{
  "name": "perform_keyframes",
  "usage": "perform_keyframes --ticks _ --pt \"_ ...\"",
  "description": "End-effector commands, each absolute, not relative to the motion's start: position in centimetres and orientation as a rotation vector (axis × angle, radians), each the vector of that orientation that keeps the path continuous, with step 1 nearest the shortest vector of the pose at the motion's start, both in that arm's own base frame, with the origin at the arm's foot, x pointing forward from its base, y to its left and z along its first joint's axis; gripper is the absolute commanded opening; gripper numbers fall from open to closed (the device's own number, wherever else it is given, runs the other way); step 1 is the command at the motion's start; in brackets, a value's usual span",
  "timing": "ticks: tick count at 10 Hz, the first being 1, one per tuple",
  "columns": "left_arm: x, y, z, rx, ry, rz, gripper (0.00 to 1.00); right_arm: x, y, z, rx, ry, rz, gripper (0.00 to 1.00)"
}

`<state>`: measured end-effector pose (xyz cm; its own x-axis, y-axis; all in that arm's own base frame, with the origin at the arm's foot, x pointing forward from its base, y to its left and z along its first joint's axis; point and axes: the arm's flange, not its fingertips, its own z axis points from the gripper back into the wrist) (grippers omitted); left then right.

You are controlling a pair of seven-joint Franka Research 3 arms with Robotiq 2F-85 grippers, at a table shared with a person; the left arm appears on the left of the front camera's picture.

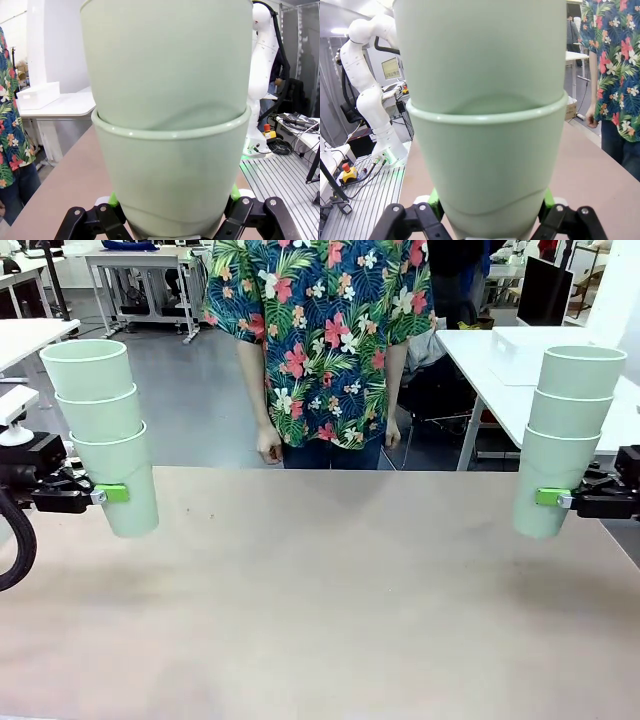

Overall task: Stack the cups and store them in the basket.
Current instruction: Place the stack of Reusable plastic cups into the Pantry Basket.

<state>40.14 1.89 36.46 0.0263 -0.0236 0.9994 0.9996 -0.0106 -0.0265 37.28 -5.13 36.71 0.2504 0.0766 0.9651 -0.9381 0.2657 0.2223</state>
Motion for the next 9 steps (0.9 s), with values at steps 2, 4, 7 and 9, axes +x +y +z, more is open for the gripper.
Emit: perform_keyframes --ticks 2,4,7,9 --pt "40.09 1.93 36.85 -1.213 -1.178 -1.210 0.86 37.33 -5.06 37.03 1.049 -1.074 0.902 0.85" --pt "40.09 1.93 36.85 -1.213 -1.178 -1.210 0.86 37.33 -5.06 37.03 1.049 -1.074 0.902 0.85" --pt "40.09 1.93 36.85 -1.213 -1.178 -1.210 0.86 37.33 -5.06 37.03 1.049 -1.074 0.902 0.85" --pt "40.09 1.93 36.85 -1.213 -1.178 -1.210 0.86 37.33 -5.06 37.03 1.049 -1.074 0.902 0.85"
